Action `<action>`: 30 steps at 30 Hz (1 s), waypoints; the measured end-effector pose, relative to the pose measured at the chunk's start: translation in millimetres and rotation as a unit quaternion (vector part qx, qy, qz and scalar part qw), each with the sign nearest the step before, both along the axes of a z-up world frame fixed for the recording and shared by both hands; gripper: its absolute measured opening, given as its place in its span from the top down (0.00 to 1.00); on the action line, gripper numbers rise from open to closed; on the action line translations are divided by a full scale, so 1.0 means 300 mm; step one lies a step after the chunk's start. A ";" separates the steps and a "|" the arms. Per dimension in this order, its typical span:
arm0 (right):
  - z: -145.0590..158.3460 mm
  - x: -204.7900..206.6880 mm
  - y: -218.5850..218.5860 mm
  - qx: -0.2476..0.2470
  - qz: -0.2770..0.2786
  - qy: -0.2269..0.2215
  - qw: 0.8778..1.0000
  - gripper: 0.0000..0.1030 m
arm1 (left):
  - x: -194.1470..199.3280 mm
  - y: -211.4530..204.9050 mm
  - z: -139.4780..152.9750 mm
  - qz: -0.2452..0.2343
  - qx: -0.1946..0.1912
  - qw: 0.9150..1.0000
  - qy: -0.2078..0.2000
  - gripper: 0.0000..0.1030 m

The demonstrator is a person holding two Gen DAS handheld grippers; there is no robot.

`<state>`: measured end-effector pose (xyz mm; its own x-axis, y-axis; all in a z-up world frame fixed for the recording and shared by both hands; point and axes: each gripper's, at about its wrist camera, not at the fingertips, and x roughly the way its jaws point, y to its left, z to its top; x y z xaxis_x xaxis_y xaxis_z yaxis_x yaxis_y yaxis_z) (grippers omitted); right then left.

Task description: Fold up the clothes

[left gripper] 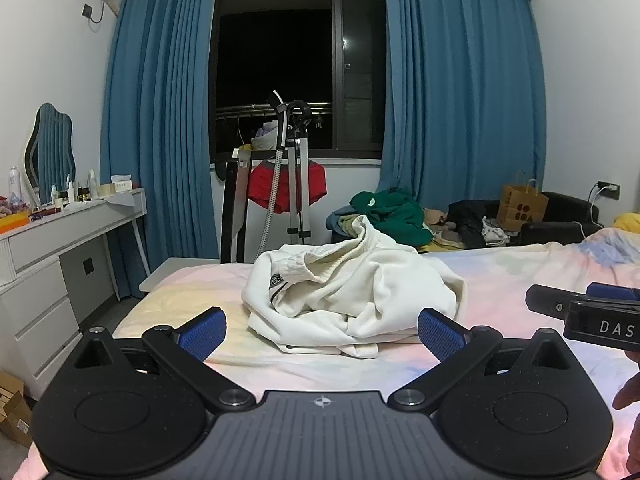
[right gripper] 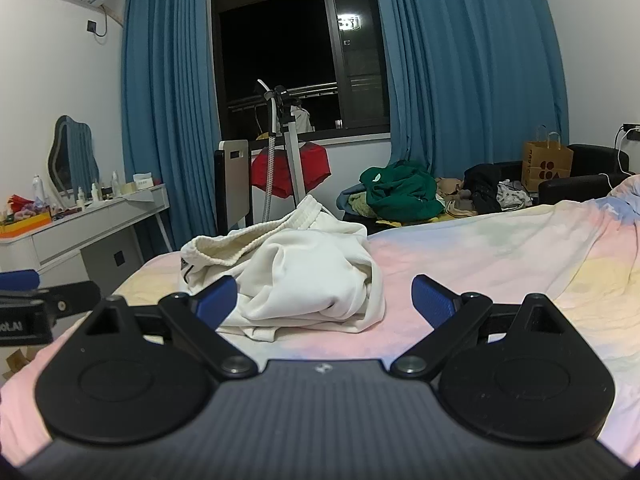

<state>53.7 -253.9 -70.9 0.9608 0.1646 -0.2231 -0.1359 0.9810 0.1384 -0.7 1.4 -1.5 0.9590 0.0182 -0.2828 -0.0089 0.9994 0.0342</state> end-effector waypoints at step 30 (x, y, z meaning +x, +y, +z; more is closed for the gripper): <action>0.000 -0.002 -0.004 0.016 0.000 -0.006 1.000 0.07 | -0.020 -0.080 -0.060 0.021 0.007 1.000 0.002 0.00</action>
<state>53.0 -255.0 -71.1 0.9634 0.1718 -0.2059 -0.1383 0.9761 0.1675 -6.8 -22.7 -19.3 0.9560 0.0624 -0.2868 -0.0509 0.9976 0.0475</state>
